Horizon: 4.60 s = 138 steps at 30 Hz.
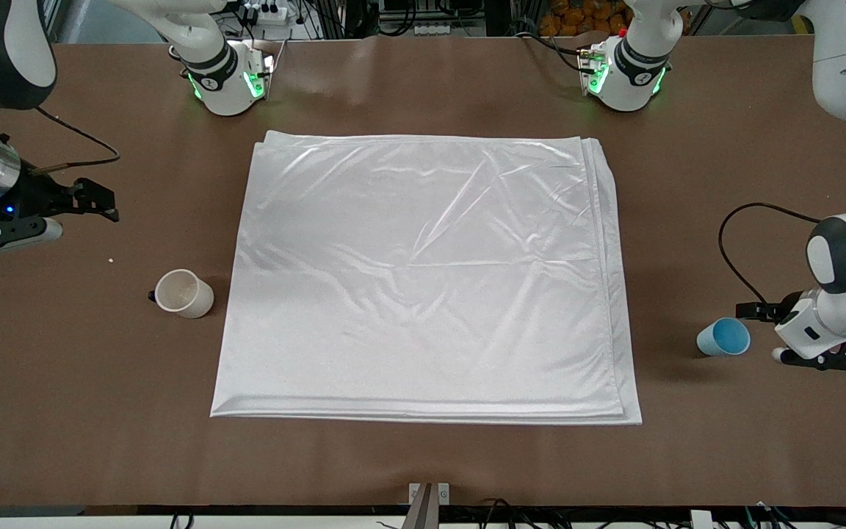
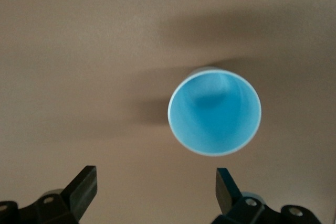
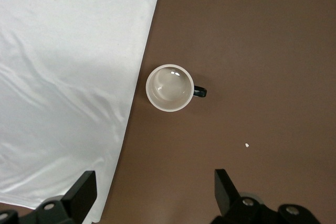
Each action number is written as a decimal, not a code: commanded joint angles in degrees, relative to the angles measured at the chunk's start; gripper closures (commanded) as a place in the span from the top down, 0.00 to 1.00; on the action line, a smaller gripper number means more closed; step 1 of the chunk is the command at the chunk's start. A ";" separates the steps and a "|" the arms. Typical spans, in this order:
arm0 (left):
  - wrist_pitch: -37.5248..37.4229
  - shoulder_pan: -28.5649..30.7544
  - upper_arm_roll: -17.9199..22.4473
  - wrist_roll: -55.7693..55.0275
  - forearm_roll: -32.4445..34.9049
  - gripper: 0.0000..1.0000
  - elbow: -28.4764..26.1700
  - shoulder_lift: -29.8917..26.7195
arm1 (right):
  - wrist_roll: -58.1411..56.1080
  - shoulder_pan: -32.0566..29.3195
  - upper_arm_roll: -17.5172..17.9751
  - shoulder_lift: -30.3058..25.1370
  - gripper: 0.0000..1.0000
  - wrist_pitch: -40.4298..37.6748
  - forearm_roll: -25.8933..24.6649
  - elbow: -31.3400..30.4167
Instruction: Place blue cup into white mug on cloth
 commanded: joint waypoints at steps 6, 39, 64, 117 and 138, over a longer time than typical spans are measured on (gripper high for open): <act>6.33 0.28 -0.16 0.36 0.94 1.00 1.14 3.60 | -17.59 -0.51 0.25 -1.64 0.99 7.46 -0.15 -6.78; 9.23 -2.26 -0.78 -11.86 0.33 0.00 1.22 5.72 | -48.88 -0.86 0.25 7.06 1.00 23.19 -6.31 -12.58; 2.73 -2.09 -2.27 -11.68 -6.43 0.00 1.22 -0.79 | -70.60 -3.85 0.34 17.34 1.00 35.41 -5.43 -12.58; -9.84 -1.91 -3.33 -12.12 -16.02 0.00 1.31 -9.14 | -77.63 -6.14 0.43 26.05 0.64 45.96 -5.43 -15.22; -9.93 -2.00 -3.33 -12.04 -15.93 0.00 1.31 -9.14 | -79.47 -6.57 1.83 22.98 0.00 46.32 -5.25 -14.51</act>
